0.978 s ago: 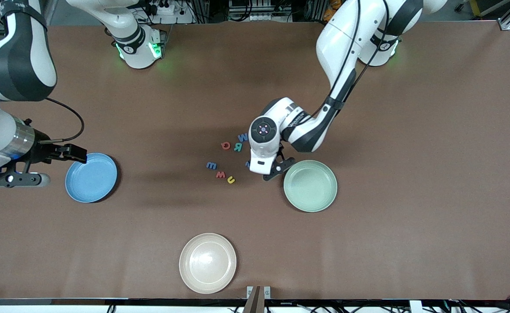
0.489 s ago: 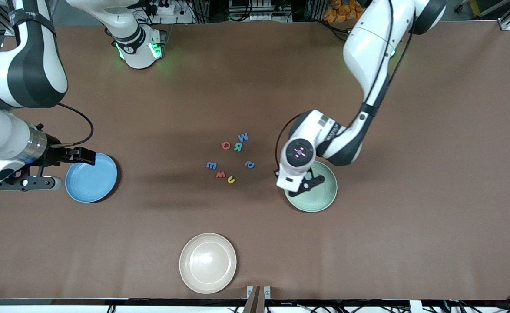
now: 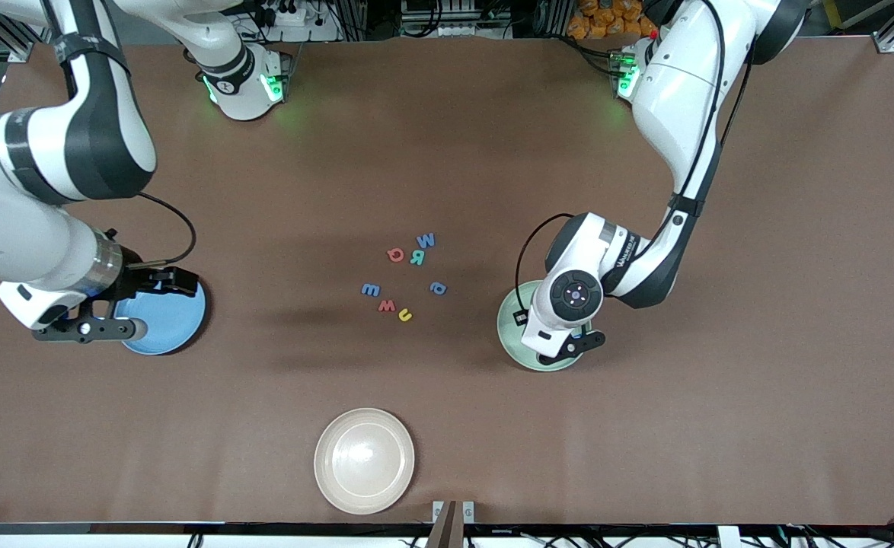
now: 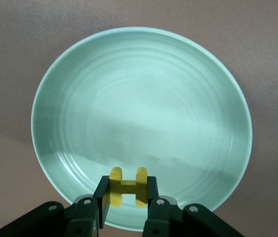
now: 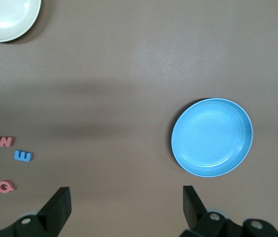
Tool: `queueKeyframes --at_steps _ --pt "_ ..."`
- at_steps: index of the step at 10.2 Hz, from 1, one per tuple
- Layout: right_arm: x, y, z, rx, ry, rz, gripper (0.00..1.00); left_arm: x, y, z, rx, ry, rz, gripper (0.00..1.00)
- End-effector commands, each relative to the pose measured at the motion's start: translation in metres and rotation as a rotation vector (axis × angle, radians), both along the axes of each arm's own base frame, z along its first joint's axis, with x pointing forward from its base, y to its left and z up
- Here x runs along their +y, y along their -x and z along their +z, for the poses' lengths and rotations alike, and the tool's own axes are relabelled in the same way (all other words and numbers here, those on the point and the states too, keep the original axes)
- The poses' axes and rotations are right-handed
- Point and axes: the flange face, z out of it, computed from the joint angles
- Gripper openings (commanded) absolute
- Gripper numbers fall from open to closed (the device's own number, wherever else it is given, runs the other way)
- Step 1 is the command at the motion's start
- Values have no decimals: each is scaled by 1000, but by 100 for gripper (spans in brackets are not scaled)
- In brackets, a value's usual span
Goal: Sort upper and lower case letters into plates
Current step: 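Drop the H into the green plate while the right gripper nears the blue plate, then move the right gripper to the letters while the left gripper withdraws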
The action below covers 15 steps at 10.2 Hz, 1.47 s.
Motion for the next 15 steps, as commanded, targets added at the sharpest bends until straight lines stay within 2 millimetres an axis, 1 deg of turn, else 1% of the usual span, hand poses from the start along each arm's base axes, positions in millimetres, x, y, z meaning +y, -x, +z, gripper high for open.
queueKeyframes --at_steps 1,3,4,5,6,7,8,9,10,11,12,13,14,15 --pt "3 -3 -3 -1 -11 -21 100 1 1 9 5 10 -12 100" --pt "15 -5 -18 41 -122 -46 100 12 -5 13 6 17 -22 100" --pt "18 -8 -21 25 -135 -48 100 14 -6 19 -1 17 -20 100" --pt "30 -10 -28 16 -135 -32 100 14 -7 26 -10 20 -19 100" --pt "45 -10 -38 19 -132 -10 100 14 -7 28 -13 20 -22 100" --pt "58 -8 -45 24 -128 1 100 12 -6 31 -16 25 -24 100" --pt "68 -7 -52 11 -127 -18 100 3 -3 44 -31 35 -27 100" --pt "90 -2 -61 -2 -124 -14 100 0 -2 61 -49 46 -29 100" --pt "106 0 -73 -8 -115 -29 100 0 -2 78 -66 59 -31 100" --pt "132 3 -88 -14 -106 -15 100 -3 3 92 -66 61 -38 100" --pt "153 4 -99 -28 -90 -10 100 -14 11 105 -65 78 -58 100" --pt "162 5 -105 -35 -78 -30 100 -20 14 108 -64 87 -70 100" --pt "170 4 -109 -55 -84 -20 100 -20 14 108 -65 91 -75 100" --pt "174 4 -118 -58 -80 -6 100 -26 17 108 -59 100 -85 100"
